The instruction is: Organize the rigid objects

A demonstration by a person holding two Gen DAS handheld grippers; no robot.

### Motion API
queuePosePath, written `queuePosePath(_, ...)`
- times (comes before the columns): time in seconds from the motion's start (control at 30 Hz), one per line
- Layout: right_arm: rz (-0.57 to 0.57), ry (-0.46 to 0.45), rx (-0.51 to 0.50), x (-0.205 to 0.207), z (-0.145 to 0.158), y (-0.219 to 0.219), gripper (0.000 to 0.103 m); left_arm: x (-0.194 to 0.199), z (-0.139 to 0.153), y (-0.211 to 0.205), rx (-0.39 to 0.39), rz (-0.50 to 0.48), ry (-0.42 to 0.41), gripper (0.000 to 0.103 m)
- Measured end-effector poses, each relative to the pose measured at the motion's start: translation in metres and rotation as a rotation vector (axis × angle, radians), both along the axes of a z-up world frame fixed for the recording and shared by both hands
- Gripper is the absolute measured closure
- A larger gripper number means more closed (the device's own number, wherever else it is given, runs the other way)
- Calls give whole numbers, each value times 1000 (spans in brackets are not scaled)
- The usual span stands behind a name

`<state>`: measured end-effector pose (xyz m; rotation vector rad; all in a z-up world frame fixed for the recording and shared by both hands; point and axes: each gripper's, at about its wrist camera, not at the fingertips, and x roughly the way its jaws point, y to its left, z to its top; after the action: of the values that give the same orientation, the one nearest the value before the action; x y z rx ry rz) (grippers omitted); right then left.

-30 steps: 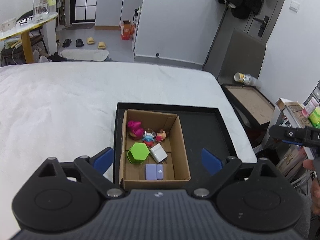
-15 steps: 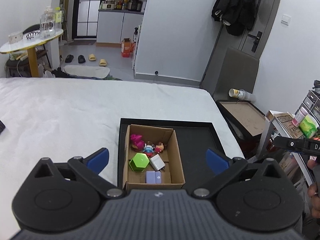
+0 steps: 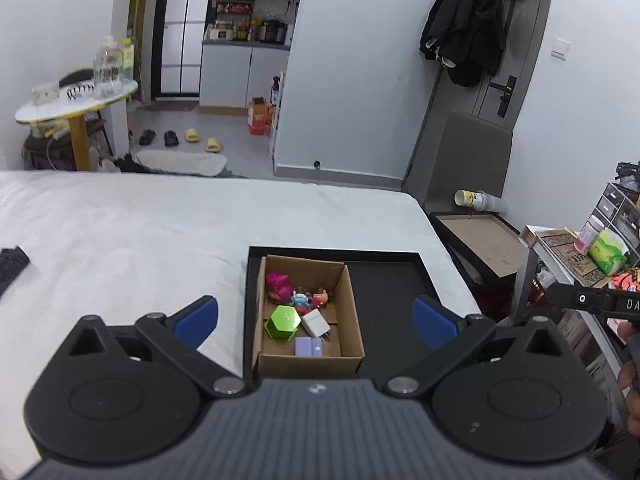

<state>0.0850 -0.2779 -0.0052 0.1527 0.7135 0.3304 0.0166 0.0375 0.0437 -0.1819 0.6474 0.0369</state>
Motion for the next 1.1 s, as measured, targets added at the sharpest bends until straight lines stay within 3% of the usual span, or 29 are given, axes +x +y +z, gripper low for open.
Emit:
queuePosePath(0.27, -3, 10, 23, -18, 0, -9, 0, -26, 7, -15, 44, -3, -20, 0)
queuePosePath(0.53, 14, 19, 19, -28, -1, -7, 0, -32, 0, -14, 12, -6, -22, 0)
queuePosePath(1.1, 28, -8, -9, -38, 8, 4, 0, -42, 2, -16, 21, -29, -18, 0)
